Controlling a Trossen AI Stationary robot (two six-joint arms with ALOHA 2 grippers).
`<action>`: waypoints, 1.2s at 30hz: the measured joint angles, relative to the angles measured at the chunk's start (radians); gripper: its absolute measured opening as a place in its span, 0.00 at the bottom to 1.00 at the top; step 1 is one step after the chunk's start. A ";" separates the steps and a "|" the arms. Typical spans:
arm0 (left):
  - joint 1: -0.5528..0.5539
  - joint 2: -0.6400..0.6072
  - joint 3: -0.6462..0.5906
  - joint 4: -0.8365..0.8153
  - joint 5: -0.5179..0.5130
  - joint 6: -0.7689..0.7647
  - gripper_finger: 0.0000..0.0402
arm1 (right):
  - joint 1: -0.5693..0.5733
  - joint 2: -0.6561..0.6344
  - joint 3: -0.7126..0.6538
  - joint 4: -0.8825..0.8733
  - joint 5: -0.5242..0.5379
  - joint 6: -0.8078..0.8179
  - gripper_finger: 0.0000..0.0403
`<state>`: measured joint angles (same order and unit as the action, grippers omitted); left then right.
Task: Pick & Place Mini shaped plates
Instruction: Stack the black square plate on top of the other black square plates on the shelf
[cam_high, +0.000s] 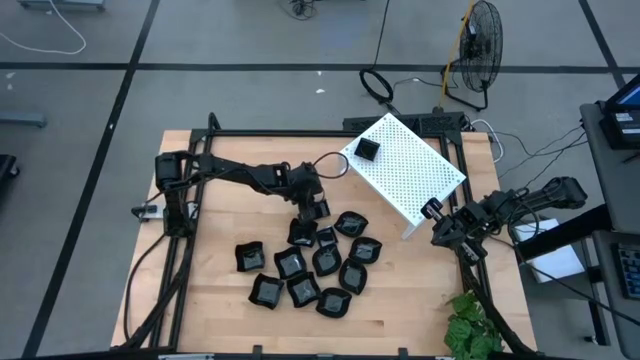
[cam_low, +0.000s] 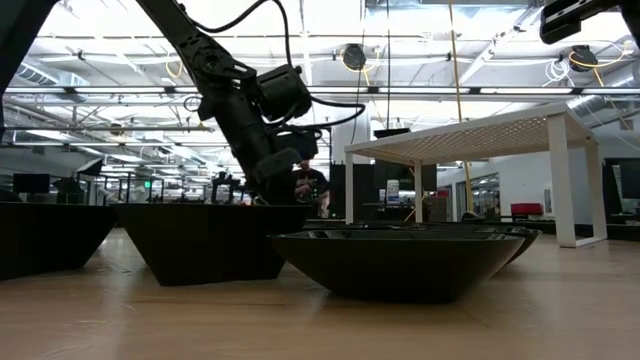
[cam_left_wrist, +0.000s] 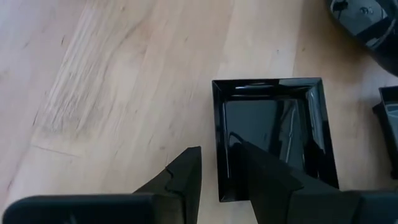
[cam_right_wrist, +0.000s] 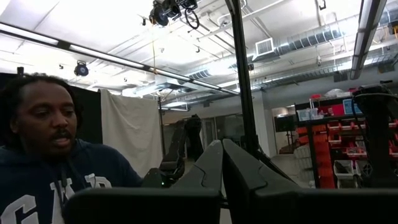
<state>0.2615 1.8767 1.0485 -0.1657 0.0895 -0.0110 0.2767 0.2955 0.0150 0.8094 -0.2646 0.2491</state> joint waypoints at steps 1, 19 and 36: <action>0.000 0.000 0.000 0.001 0.000 0.001 0.28 | 0.000 0.000 0.000 0.001 0.000 0.000 0.00; 0.006 -0.014 0.004 -0.005 0.000 -0.026 0.02 | 0.000 0.000 0.000 0.001 0.000 0.000 0.00; 0.051 -0.376 0.027 0.333 -0.183 -0.315 0.01 | 0.000 0.000 0.000 0.000 0.000 0.000 0.00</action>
<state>0.3126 1.5004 1.0756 0.1676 -0.0939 -0.3264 0.2766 0.2953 0.0148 0.8098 -0.2646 0.2493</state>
